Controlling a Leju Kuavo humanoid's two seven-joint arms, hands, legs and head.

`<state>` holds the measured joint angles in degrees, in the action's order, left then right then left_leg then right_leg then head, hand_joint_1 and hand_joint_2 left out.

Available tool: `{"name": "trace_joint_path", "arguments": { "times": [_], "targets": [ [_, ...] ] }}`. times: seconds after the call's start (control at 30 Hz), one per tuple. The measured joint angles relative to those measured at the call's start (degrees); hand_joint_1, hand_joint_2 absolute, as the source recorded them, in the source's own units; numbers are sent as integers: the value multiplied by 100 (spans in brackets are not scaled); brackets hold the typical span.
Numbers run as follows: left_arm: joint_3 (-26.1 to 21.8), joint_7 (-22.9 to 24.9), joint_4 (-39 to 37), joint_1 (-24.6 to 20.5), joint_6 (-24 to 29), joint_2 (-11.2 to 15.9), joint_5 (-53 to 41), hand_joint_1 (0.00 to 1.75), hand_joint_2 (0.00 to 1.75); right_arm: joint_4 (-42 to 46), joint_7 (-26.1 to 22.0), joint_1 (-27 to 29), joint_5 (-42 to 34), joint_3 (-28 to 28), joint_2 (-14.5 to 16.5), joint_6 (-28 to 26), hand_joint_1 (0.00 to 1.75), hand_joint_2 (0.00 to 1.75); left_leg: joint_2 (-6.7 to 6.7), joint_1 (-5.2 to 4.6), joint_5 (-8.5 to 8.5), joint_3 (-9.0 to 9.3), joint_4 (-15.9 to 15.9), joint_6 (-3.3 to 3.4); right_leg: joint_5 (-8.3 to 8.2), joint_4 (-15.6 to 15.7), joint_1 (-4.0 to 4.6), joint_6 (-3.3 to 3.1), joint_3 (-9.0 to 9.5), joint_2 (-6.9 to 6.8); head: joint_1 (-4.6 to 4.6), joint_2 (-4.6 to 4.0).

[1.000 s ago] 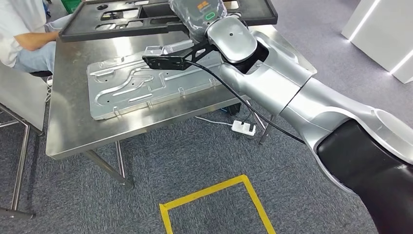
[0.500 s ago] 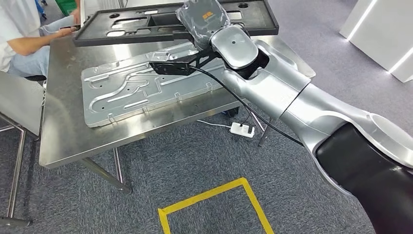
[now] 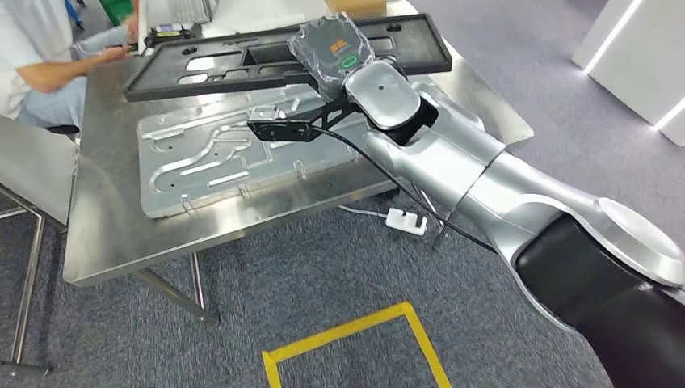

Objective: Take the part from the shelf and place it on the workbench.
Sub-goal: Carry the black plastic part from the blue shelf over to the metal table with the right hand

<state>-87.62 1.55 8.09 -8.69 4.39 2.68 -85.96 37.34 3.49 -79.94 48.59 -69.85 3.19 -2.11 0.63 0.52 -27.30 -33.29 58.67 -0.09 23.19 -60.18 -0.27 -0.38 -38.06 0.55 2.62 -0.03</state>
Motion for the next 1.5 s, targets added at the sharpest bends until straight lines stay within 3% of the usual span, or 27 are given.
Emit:
{"name": "trace_joint_path", "arguments": {
  "times": [0.07, 0.13, 0.2, 0.27, 0.3, 0.33, 0.4, 0.43, 0.53, 0.6, 0.67, 0.73, 0.77, 0.8, 0.83, 0.87, 0.93, 1.0, 1.13, 1.23, 1.3, 1.33, 1.43, 1.5],
  "targets": [
    [0, 2, 0, 1, 1, -1, -4, 0, 175, -17, -13, 34, 10, 0, 10, -1, 175, 175, -9, 14, -41, 6, 8, -45, 18, 30, -11, -47, 17, 18, 1, 0],
    [1, 4, 0, 3, 2, 1, -5, 0, 175, -35, -10, 39, 18, 0, 15, -3, 175, 175, -25, 23, -213, -129, 291, -99, 30, 51, -40, -98, 48, 21, 15, 0],
    [1, 5, 0, 0, 4, 4, -7, 0, 175, -48, -8, 51, 26, 0, 22, -5, 175, 175, -37, 27, -500, -508, 1004, -143, 57, 53, -40, -138, 75, 25, 31, -1],
    [0, 8, 0, 2, 3, 3, -8, 0, 175, -62, -14, 107, 28, 0, 25, -5, 175, 175, -37, 28, -591, -876, 1583, -159, 94, 52, -30, -157, 122, 31, 31, -1],
    [0, 10, 0, 6, 3, 1, -9, 0, 175, -70, -19, 139, 28, 0, 27, -5, 175, 175, -37, 27, -472, -928, 1579, -152, 118, 51, -25, -159, 156, 34, 31, -1],
    [0, 12, 0, 9, 2, -1, -11, 0, 175, -76, -22, 162, 28, 0, 30, -5, 175, 175, -36, 25, -256, -875, 1359, -136, 145, 50, -21, -157, 198, 37, 31, -1],
    [0, 14, 0, 9, 2, 4, -12, 0, 175, -86, -25, 165, 28, 0, 36, -5, 175, 175, -34, 3, 209, -571, 583, -77, 199, 56, -13, -141, 277, 38, 28, -1],
    [0, 14, 0, 7, 2, 8, -13, 0, 175, -90, -25, 153, 28, 0, 38, -5, 175, 175, -32, -17, 326, -429, 262, -46, 216, 60, -7, -126, 296, 39, 27, -1],
    [0, 15, 0, -1, 2, 14, -13, 0, 175, -102, -26, 144, 28, 0, 44, -7, 175, 175, -34, -58, 314, -295, -25, 15, 223, 86, 7, -63, 297, 40, 25, -1],
    [0, 16, 0, 6, 2, 14, -13, 0, 175, -115, -27, 149, 28, 0, 48, -8, 175, 175, -43, -21, 324, -248, -88, 56, 284, 27, 14, -8, 270, 22, 15, -1],
    [0, 17, 0, 6, 2, 11, -13, 0, 175, -123, -26, 130, 28, 0, 50, -8, 175, 175, -53, 12, 329, -185, -148, 108, 501, -407, 18, 38, 61, 4, -5, 1],
    [0, 14, 0, -2, 1, 9, -14, 0, 175, -127, -27, 136, 29, 0, 50, -3, 175, 175, -53, 9, 303, -156, -149, 142, 764, -1150, 13, 61, -345, 0, -17, 0],
    [0, 13, 0, -3, -1, 9, -14, 0, 175, -129, -32, 158, 30, 0, 51, -1, 175, 175, -52, 10, 284, -143, -140, 147, 798, -1407, 7, 69, -515, -1, -17, 0],
    [0, 10, 0, -2, -2, 8, -16, 0, 175, -131, -37, 181, 33, 0, 51, 3, 175, 175, -49, 12, 260, -129, -126, 145, 727, -1466, 0, 73, -593, -3, -18, -1],
    [0, 7, 0, -1, -3, 7, -19, 0, 175, -133, -42, 198, 36, 0, 52, 4, 175, 175, -42, 14, 231, -115, -103, 138, 554, -1301, -10, 73, -559, -6, -17, -1],
    [0, 4, 0, 0, -5, 4, -20, 0, 175, -135, -45, 205, 40, 0, 52, 5, 175, 175, -33, 16, 196, -103, -70, 127, 321, -955, -19, 67, -427, -11, -19, -1],
    [0, -2, 0, 1, -7, 2, -23, 0, 175, -137, -45, 200, 46, 0, 57, 4, 175, 175, -16, 2, 119, -103, 6, 79, 53, -282, -20, 44, -123, -20, -13, -1],
    [0, -5, 0, 1, -7, 2, -27, 0, 175, -139, -49, 206, 52, 0, 73, 6, 175, 175, -10, -10, 82, -119, 37, 20, 48, -33, 1, 18, 2, -13, -2, -1],
    [0, -6, 0, 6, 1, 2, -36, 0, 175, -149, -45, 220, 68, 0, 84, 10, 175, 175, -24, 10, -49, -188, 190, -92, 40, 51, -26, -78, 65, 5, 17, 0],
    [0, -5, 0, 1, 19, 7, -47, 0, 175, -162, -49, 239, 87, 0, 107, 21, 175, 175, -36, 24, -448, -680, 1155, -160, 69, 72, -39, -135, 120, 10, 41, -1],
    [0, -4, 0, 5, 24, 4, -57, 0, 175, -178, -71, 289, 98, 0, 125, 38, 175, 175, -36, 28, -480, -965, 1575, -177, 100, 71, -36, -147, 157, 17, 40, -1],
    [0, -4, 0, 8, 24, 2, -65, 0, 175, -184, -83, 312, 101, 0, 131, 46, 175, 175, -36, 28, -329, -953, 1461, -173, 118, 71, -35, -141, 184, 21, 40, -1],
    [0, -4, 0, 7, 32, 5, -82, 0, 175, -194, -97, 321, 103, 0, 149, 57, 175, 175, -35, 11, 261, -490, 360, -124, 180, 71, -27, -100, 268, 27, 39, -1],
    [0, -4, 0, 0, 37, 7, -83, 0, 175, -202, -100, 311, 106, 0, 161, 58, 175, 175, -31, -22, 322, -316, 0, -78, 196, 81, -13, -53, 274, 32, 35, -1]
  ]
}}
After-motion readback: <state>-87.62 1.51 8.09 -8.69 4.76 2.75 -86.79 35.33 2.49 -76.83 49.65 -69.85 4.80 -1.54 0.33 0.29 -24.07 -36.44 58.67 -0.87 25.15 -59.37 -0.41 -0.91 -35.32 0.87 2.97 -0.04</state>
